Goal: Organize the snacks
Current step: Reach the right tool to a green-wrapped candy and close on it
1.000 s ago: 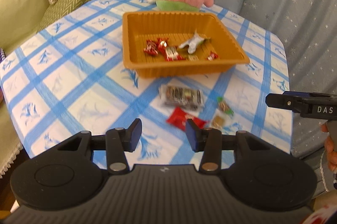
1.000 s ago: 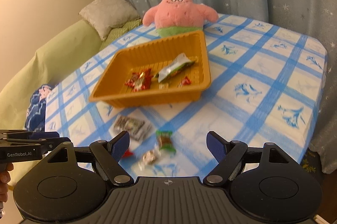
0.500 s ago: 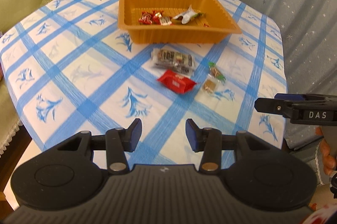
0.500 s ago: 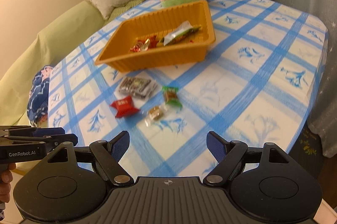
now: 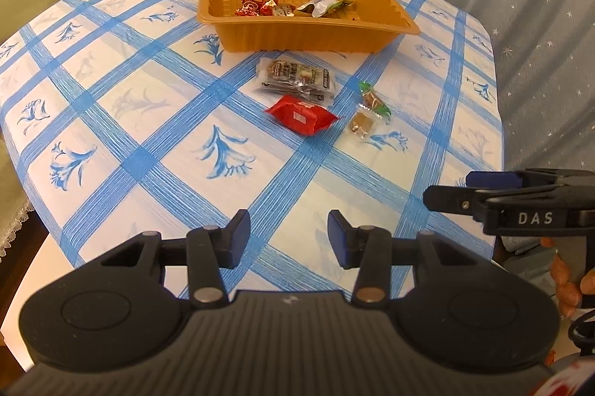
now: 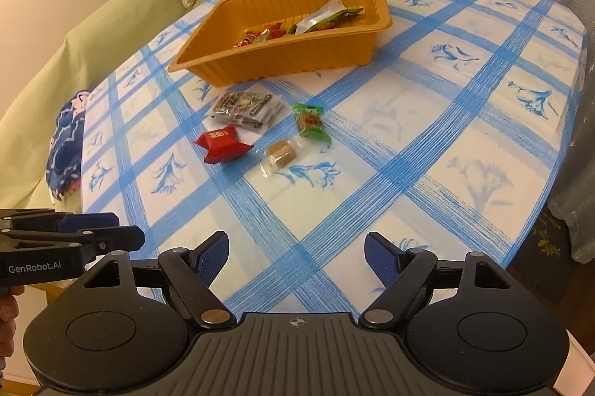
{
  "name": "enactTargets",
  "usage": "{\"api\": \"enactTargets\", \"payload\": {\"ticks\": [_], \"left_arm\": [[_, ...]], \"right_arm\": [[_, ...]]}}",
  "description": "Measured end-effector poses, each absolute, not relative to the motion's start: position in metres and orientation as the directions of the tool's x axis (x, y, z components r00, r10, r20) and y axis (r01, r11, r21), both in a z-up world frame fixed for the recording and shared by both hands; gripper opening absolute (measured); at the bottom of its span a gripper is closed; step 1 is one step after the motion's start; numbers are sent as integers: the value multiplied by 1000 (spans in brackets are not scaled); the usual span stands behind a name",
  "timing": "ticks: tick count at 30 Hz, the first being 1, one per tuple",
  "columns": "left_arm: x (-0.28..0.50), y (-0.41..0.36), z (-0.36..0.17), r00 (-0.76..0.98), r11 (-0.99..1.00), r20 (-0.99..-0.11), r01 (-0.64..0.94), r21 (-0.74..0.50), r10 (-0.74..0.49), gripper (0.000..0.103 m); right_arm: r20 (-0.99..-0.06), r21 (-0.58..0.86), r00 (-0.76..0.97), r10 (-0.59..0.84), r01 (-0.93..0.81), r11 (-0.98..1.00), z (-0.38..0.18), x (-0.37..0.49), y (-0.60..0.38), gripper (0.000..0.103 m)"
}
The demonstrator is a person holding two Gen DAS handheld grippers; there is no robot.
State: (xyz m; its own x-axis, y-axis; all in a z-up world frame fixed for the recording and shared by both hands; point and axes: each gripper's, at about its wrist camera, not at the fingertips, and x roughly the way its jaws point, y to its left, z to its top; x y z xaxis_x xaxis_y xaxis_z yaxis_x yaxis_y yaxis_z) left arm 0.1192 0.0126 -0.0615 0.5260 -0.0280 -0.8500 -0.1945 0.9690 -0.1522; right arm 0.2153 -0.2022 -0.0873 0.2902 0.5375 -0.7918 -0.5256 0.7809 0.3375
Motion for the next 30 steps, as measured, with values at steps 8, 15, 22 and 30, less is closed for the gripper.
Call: {"api": "enactTargets", "payload": {"ticks": [8,15,22,30], "left_arm": [[126,14,-64,520,970,-853,-188,-154,-35,42],[137,16,-66,526,969,-850,-193,-154,-30,42],[153,18,-67,537,968,-843,-200,-149,-19,42],[173,20,-68,550,965,-835,-208,-157,-18,42]], "right_arm": [[-799,328,289,527,-525,785,-92,220,-200,80],[-790,304,325,519,-528,793,-93,237,-198,79],[-758,300,361,543,-547,782,-91,262,-192,70],[-732,317,357,581,-576,753,-96,286,-180,49]]}}
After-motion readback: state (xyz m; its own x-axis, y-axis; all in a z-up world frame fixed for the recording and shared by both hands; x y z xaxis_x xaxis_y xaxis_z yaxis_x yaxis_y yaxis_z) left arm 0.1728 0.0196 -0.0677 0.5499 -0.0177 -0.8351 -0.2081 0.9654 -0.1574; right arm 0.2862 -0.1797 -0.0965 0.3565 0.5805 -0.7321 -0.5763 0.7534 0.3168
